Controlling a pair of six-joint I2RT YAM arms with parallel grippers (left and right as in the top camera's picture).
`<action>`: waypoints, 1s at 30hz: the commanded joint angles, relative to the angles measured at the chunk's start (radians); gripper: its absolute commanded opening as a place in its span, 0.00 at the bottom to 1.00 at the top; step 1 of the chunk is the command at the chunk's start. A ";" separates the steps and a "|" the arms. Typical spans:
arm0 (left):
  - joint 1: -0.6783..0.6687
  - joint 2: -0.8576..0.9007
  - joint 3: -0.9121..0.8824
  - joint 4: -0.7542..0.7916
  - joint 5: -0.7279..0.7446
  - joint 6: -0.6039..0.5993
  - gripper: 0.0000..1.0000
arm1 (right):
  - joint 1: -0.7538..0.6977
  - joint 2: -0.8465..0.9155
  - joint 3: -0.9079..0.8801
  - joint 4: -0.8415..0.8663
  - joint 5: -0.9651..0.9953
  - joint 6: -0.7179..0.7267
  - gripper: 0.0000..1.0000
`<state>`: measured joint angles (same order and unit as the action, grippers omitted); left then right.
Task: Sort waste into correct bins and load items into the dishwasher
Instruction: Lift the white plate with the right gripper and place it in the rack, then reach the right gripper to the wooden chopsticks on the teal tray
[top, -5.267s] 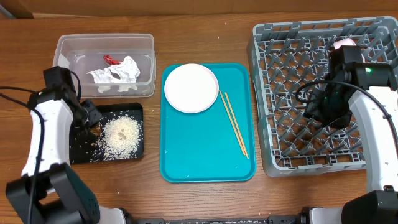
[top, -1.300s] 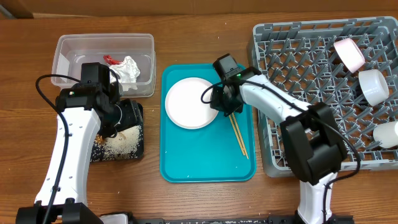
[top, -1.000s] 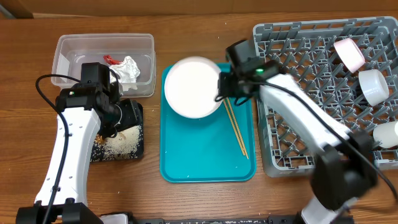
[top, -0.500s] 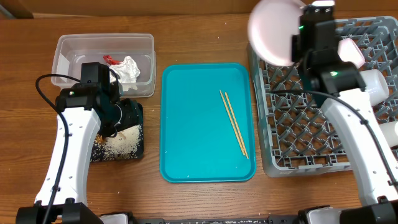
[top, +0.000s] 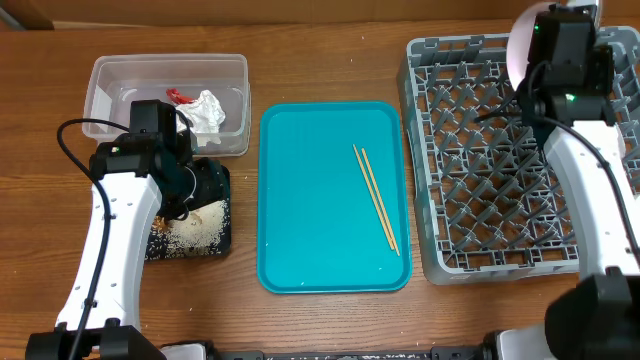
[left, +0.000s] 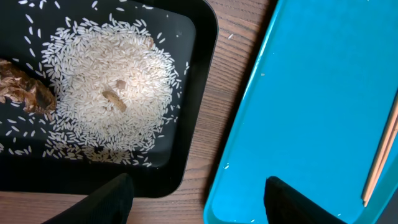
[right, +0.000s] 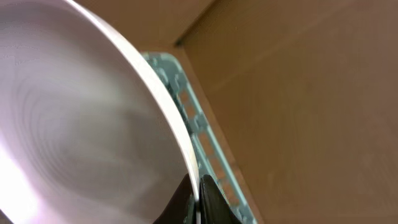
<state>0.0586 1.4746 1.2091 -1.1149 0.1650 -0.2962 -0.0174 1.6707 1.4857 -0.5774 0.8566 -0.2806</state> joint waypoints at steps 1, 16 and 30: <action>-0.007 0.005 0.009 0.000 0.008 0.012 0.69 | -0.001 0.052 0.011 -0.010 0.059 0.099 0.04; -0.007 0.005 0.009 0.000 0.008 0.011 0.70 | 0.118 0.097 0.012 -0.144 0.055 0.256 0.04; -0.007 0.005 0.009 0.001 0.008 0.012 0.72 | 0.236 0.040 0.013 -0.390 -0.114 0.473 0.57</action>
<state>0.0586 1.4746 1.2091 -1.1145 0.1650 -0.2958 0.2104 1.7710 1.4849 -0.9615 0.8455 0.0982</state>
